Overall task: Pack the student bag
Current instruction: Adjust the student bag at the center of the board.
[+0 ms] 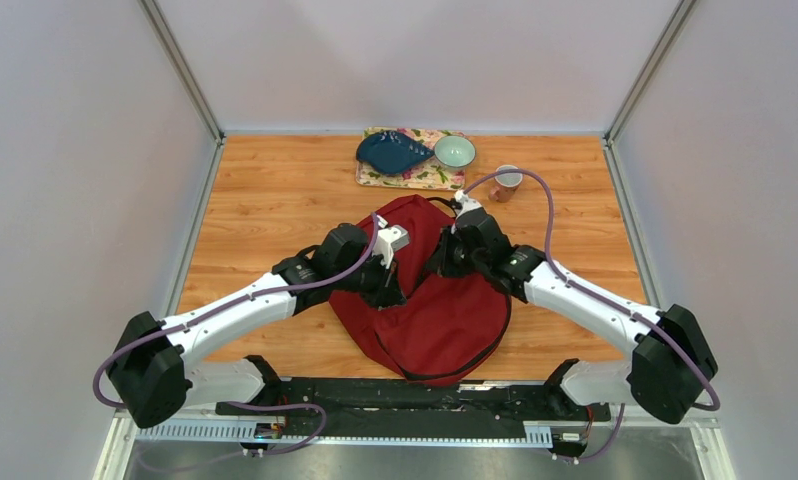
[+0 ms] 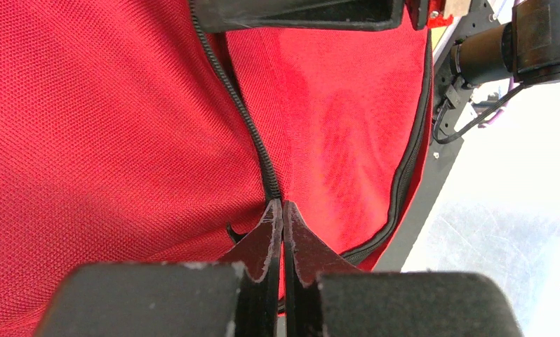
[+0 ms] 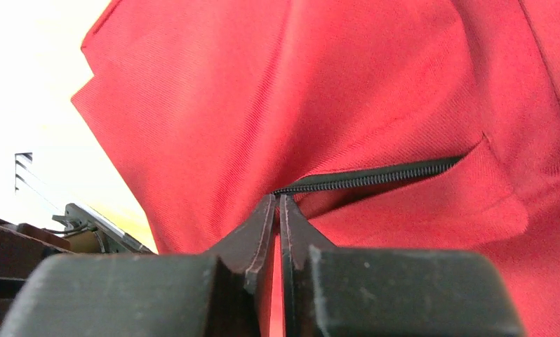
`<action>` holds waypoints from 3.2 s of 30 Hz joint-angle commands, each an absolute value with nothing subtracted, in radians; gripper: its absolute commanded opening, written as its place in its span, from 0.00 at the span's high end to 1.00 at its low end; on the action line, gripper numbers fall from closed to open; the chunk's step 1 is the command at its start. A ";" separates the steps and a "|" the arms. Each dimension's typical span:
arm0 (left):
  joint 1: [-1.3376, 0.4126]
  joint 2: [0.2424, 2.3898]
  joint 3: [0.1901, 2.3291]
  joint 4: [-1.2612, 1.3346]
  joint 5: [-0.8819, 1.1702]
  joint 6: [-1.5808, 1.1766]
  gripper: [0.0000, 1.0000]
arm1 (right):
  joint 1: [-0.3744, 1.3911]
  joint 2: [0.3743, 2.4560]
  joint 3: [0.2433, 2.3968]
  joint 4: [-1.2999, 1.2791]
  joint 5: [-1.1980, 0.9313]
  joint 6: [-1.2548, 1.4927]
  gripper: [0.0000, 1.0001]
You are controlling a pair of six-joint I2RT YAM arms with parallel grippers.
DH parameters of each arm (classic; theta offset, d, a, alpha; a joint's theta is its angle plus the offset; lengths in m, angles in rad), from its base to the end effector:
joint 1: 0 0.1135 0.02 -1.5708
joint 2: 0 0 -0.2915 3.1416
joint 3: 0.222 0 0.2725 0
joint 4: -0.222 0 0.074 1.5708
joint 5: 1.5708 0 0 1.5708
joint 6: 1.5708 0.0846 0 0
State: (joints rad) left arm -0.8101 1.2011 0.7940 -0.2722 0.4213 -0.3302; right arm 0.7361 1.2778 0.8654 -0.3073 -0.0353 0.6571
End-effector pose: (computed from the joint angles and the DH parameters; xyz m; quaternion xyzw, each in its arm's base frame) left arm 0.1819 -0.2413 0.2402 0.2973 0.8356 -0.3864 0.2531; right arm 0.2371 0.2188 0.2365 -0.0432 0.9097 0.2772 0.3063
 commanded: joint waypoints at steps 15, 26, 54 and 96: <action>-0.819 1.177 0.830 -0.253 0.460 -0.331 0.96 | 0.732 1.275 0.893 -0.409 -0.012 0.568 0.75; -0.819 1.172 0.822 -0.241 0.498 -0.322 0.96 | 0.733 1.184 0.926 -0.489 0.052 0.540 0.83; -0.819 1.166 0.836 -0.222 0.525 -0.311 0.96 | 0.735 1.307 1.009 -0.525 0.069 0.572 0.71; -0.819 1.129 0.799 -0.212 0.482 -0.313 0.94 | 0.736 1.284 0.959 -0.584 0.213 0.443 0.62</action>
State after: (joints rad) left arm -0.8120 1.1702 0.7940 -0.2459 0.4622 -0.3229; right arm 0.7380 1.3888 0.9611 -0.4751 0.1097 0.5140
